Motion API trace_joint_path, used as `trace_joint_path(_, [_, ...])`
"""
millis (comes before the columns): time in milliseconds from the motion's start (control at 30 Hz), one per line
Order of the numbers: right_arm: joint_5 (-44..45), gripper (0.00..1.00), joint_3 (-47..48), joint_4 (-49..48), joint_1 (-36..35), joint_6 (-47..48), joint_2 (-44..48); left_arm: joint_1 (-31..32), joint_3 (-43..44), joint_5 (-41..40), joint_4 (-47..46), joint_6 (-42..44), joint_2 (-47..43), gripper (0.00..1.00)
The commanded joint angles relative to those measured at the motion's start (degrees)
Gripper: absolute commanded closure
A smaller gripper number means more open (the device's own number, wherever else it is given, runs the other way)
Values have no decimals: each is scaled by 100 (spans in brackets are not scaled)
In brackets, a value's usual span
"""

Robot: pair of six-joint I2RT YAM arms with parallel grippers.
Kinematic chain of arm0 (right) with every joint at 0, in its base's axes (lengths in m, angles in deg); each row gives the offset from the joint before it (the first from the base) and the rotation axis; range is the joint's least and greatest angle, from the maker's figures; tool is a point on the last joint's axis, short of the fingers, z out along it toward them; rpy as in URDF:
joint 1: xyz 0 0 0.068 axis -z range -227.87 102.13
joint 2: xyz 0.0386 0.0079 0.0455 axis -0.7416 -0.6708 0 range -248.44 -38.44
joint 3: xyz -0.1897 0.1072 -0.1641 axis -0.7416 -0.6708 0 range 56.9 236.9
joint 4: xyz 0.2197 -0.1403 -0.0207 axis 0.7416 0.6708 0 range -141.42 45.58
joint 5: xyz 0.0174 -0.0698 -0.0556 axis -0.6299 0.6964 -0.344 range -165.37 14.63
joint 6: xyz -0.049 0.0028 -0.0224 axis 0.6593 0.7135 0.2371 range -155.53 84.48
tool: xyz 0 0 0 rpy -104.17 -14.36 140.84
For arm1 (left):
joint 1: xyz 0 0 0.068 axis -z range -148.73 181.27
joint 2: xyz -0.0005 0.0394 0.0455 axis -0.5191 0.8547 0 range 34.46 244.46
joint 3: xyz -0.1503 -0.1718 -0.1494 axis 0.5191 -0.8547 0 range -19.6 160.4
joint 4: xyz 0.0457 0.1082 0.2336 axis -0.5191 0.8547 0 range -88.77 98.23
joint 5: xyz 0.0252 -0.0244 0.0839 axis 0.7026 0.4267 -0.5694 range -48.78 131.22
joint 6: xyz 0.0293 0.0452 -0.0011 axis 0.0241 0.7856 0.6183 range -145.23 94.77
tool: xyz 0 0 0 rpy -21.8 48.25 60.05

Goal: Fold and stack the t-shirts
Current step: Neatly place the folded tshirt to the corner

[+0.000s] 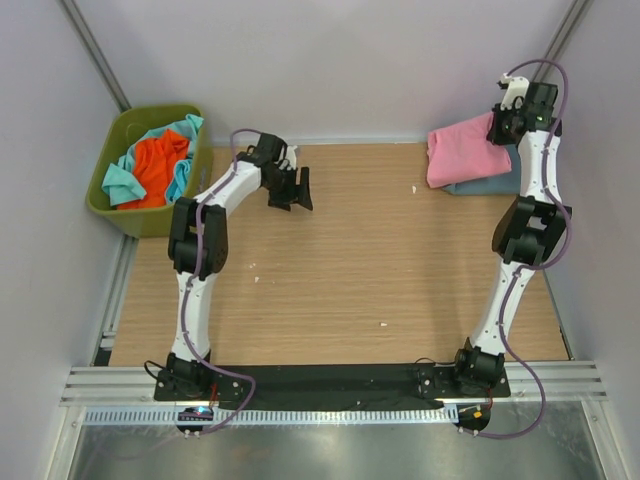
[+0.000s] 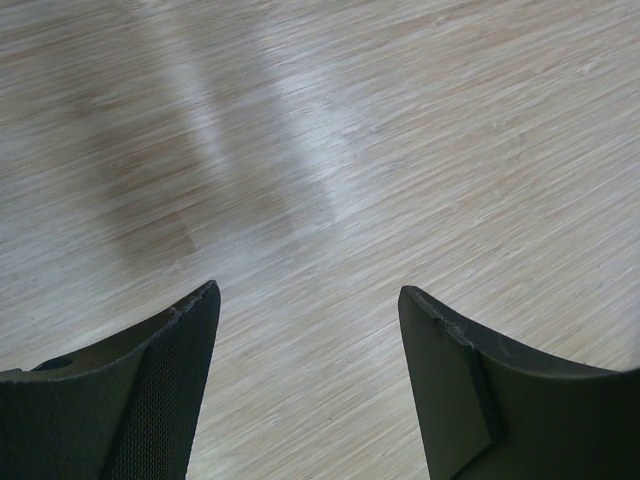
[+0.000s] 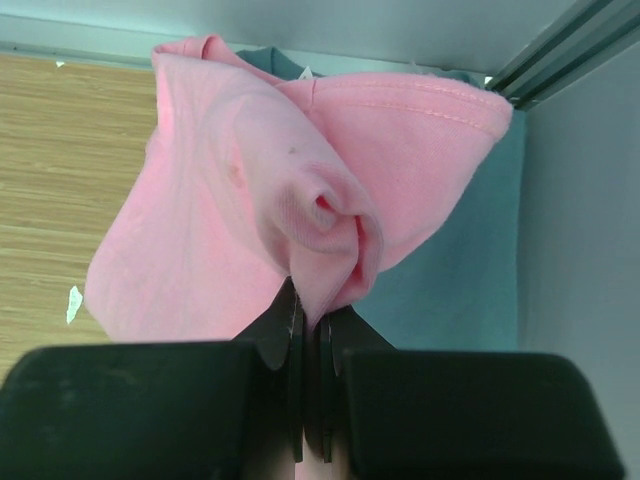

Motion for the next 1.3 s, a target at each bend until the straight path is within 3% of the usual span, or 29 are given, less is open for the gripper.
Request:
trace_joint_path(0, [61,99,532,-345,115,9,1,59,112,-97,-40,155,-222,27])
trace_joint_path(633, [60,99,945,-477,353,-35,-132,340,173,-264,-4,278,-170,27])
trace_joint_path(1267, [1773,98,1086,-1293,318,298,-703,419,103,-405,40,375,-231,26])
